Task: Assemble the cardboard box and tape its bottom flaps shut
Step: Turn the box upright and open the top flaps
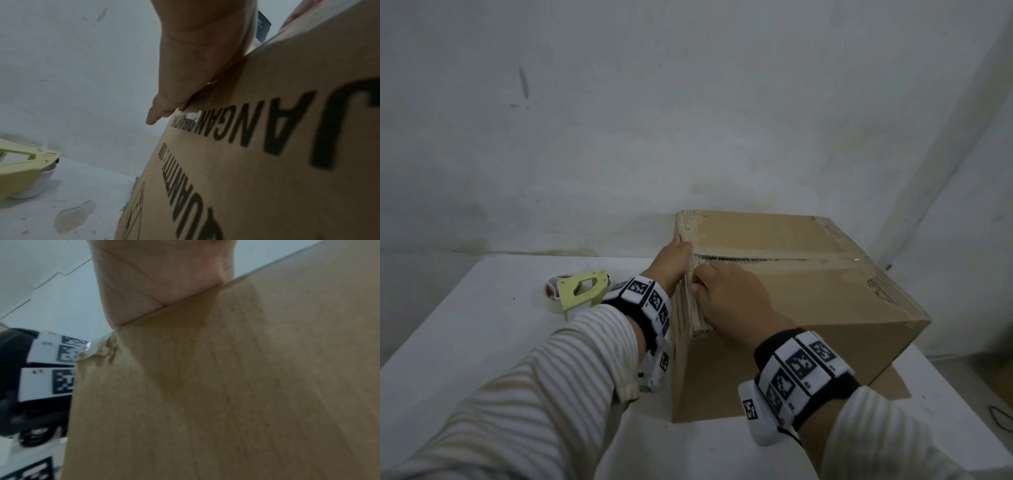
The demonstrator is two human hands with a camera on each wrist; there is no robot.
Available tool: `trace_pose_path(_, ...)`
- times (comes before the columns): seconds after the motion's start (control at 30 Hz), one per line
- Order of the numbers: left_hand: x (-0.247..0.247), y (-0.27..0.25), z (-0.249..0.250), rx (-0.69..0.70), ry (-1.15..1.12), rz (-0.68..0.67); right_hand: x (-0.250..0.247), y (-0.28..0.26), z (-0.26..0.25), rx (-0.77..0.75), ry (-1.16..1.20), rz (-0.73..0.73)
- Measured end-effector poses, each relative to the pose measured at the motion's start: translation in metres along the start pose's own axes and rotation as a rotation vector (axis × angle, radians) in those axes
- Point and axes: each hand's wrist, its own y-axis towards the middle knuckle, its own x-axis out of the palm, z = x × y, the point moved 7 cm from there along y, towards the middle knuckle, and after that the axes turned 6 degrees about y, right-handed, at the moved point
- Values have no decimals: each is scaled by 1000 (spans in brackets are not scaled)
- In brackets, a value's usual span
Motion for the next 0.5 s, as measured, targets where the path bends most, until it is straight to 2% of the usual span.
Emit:
trace_pose_path(0.13, 0, 10, 2, -12, 52, 37, 4, 0, 7, 70, 35, -3)
trace_pose_path(0.23, 2, 8, 6, 27, 158, 3, 17, 8, 23, 223, 138, -147)
trace_pose_path(0.33, 1, 5, 7, 24, 413, 12, 25, 13, 38, 268, 123, -313)
trace_pose_path(0.43, -2, 2, 10, -26, 742, 78, 23, 9, 56, 303, 79, -380)
trace_pose_path(0.5, 2, -7, 17, 4, 923, 80, 20, 3, 72, 328, 72, -399)
